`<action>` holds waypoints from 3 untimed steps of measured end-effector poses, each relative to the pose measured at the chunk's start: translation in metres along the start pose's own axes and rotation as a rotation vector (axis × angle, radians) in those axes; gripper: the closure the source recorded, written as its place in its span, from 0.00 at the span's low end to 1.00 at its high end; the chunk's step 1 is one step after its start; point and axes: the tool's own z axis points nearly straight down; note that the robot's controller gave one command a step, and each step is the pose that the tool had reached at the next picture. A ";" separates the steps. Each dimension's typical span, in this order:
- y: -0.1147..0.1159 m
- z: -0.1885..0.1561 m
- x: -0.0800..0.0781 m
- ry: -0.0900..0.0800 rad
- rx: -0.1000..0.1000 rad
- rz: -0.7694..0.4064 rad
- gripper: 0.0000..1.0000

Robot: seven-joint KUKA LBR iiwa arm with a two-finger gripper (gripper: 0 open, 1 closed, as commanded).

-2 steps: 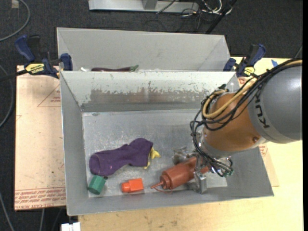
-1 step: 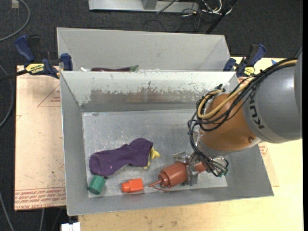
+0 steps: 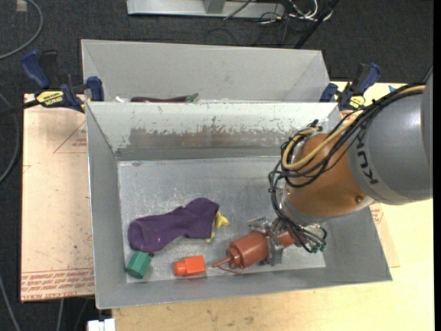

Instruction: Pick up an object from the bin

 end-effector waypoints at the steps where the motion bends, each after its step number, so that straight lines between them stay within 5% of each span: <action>1: 0.001 -0.003 0.001 0.003 -0.002 -0.001 1.00; 3: 0.001 -0.045 0.001 0.007 -0.003 -0.001 1.00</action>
Offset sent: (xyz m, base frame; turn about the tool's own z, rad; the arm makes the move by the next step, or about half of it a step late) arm 0.0002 0.0001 0.0810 0.0000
